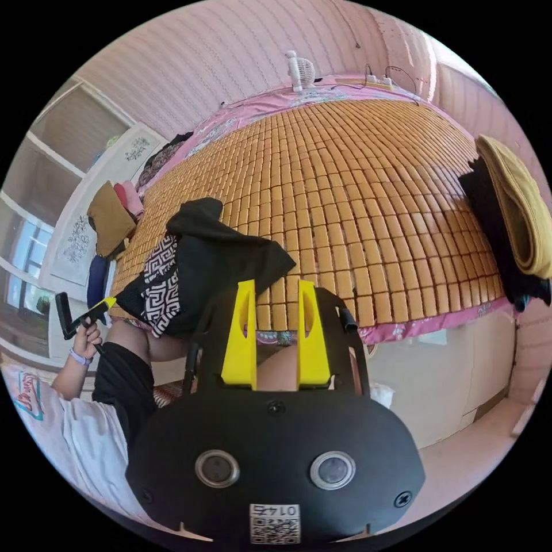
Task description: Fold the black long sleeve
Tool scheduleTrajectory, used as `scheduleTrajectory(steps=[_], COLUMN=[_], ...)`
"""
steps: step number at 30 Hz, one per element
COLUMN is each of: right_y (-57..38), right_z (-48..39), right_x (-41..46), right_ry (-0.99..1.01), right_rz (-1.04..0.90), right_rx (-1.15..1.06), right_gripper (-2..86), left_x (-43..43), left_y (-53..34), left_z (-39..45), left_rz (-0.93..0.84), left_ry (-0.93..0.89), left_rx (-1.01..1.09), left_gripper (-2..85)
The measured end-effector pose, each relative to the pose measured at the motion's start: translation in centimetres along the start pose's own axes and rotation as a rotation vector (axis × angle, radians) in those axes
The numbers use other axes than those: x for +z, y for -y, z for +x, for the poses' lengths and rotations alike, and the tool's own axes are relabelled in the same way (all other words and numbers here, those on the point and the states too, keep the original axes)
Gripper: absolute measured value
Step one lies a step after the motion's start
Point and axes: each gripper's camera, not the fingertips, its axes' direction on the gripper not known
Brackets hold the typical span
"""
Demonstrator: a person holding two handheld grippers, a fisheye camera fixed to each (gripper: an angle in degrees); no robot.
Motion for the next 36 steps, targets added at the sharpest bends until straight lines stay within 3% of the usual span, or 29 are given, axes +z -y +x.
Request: scheduleTrajectory(steps=[4, 7, 9, 14, 21, 26, 30, 36], right_y=[3.2, 4.4, 4.3, 1.7, -3.8, -4.3, -5.1, -8.2], right_z=[-0.3, 0.3, 0.7, 6.4, 10.8, 11.5, 12.8, 16.1], right_x=[2.6, 5.1, 5.0, 0.6, -2.9, -2.5, -2.1, -3.4], right_ry=[-0.118, -0.12, -0.169, 0.179, 0.269, 0.201, 0.215, 0.33], right_rz=[-0.021, -0.141, -0.121, 0.02, 0.132, 0.034, -0.029, 0.007], right_rx=[-0.107, -0.118, -0.114, 0.035, 0.089, 0.065, 0.092, 0.197], right_gripper=[11.2, 7.7, 4.6, 0.6, 0.8, 0.9, 1.0, 0.9], left_x=[0.0, -0.8, -1.5, -0.6, -0.2, 2.4, 5.1, 3.3], left_y=[0.2, 0.3, 0.4, -0.1, -1.7, -1.8, -2.9, -5.8], left_z=[0.9, 1.6, 2.3, 1.7, 2.2, 5.3, 9.2, 11.1], left_rz=[-0.017, 0.011, 0.023, -0.088, -0.127, -0.216, -0.307, -0.348], left_ry=[0.045, 0.029, 0.063, 0.09, 0.114, 0.224, 0.428, 0.383], left_rx=[0.001, -0.035, -0.028, -0.117, -0.163, -0.092, 0.097, 0.11], left_gripper=[-1.0, -1.0, -1.0, -0.8, 5.0, 9.7, 8.9, 0.5])
